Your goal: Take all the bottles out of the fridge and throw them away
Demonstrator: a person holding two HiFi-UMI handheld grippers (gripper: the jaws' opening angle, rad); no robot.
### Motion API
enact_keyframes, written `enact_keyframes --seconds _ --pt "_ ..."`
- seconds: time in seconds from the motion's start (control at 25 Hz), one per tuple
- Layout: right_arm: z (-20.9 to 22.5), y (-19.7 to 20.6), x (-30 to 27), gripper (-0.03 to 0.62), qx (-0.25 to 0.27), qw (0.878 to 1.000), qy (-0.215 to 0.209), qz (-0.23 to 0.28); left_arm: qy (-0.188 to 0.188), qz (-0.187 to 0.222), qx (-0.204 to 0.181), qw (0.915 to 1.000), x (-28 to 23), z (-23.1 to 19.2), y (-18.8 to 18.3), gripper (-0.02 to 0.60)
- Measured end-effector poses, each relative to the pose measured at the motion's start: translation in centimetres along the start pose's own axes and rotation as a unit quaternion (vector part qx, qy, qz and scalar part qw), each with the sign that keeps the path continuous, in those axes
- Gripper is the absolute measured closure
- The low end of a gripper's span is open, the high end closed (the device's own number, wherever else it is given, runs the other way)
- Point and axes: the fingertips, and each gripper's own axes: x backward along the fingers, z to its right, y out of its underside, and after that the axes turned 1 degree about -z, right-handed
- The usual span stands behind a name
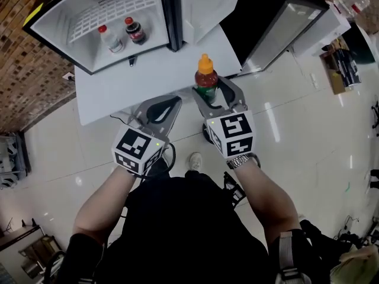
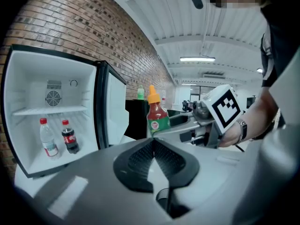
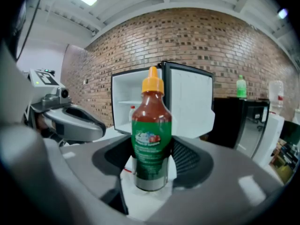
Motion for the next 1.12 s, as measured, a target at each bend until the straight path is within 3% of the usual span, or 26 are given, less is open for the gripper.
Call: enact_keyframes --seconds 0.28,0.56,1.12 --pt "1.4 8.9 3.3 0.327 -0.041 0.998 0.009 -0.052 0.042 -0.047 -0.009 0.998 -3.9 5.0 3.7 0.578" --pt "2.4 18.0 3.6 0.327 -0.094 0.989 0.042 -0.11 0.095 -0.099 -0.014 0.9904 -7.7 7.2 9.2 0.578" --pt "4.5 39.1 1.6 0.329 -0.212 0.944 0.105 -0.229 0.184 -0.207 -0.035 0.9602 -14.9 10.4 22.4 0.577"
